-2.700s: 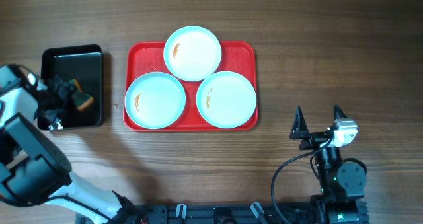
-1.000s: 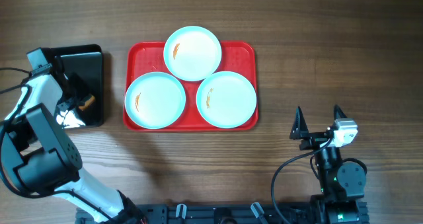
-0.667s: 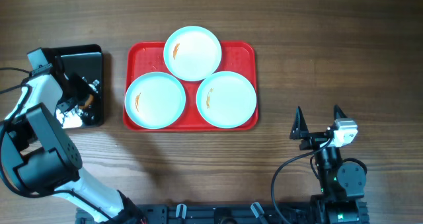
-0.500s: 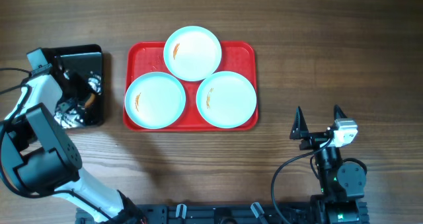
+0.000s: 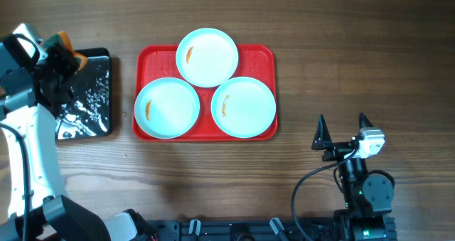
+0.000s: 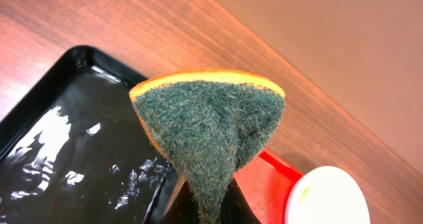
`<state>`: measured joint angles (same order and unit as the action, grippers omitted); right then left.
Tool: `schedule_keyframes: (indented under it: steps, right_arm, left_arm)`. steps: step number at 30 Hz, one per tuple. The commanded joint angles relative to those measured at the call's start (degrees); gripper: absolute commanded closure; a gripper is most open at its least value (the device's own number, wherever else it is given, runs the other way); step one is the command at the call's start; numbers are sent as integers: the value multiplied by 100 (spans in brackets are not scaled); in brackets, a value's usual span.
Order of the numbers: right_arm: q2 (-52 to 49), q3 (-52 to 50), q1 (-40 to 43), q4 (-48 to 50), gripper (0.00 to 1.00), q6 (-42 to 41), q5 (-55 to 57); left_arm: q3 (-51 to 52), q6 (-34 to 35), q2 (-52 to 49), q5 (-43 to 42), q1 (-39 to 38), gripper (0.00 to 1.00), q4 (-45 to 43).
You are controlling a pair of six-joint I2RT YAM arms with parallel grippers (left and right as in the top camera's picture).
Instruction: Clean dirty plates on tray and stack at the side
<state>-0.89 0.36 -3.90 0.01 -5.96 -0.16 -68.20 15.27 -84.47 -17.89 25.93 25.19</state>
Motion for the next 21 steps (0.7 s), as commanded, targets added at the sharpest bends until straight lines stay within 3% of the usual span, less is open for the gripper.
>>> schedule_keyframes:
  steps: [1, 7, 8, 9, 14, 18, 21]
  right_arm:
    - [28, -7, 22, 28, 0, -46, -46]
    - [28, -7, 22, 28, 0, -44, -46]
    - [28, -7, 22, 28, 0, -46, -46]
    - [28, -7, 22, 28, 0, -44, -46]
    - [28, -7, 22, 28, 0, -44, -46]
    - [28, -7, 22, 28, 0, -44, -46]
    - [28, -7, 22, 28, 0, -44, -46]
  left_arm:
    - [-4, -599, -387, -1038, 125, 96, -68]
    - [-2, -632, -1019, -2505, 750, 96, -144]
    - [-2, -632, -1130, -2839, 894, 96, -142]
    - [-2, -632, -1453, -3733, 1274, 96, -90]
    - [-2, -634, -1845, -5165, 1679, 96, -26]
    - [-4, -627, -1860, -6548, 1755, 96, -533]
    - [-4, -581, -1860, -7099, 1755, 96, -970]
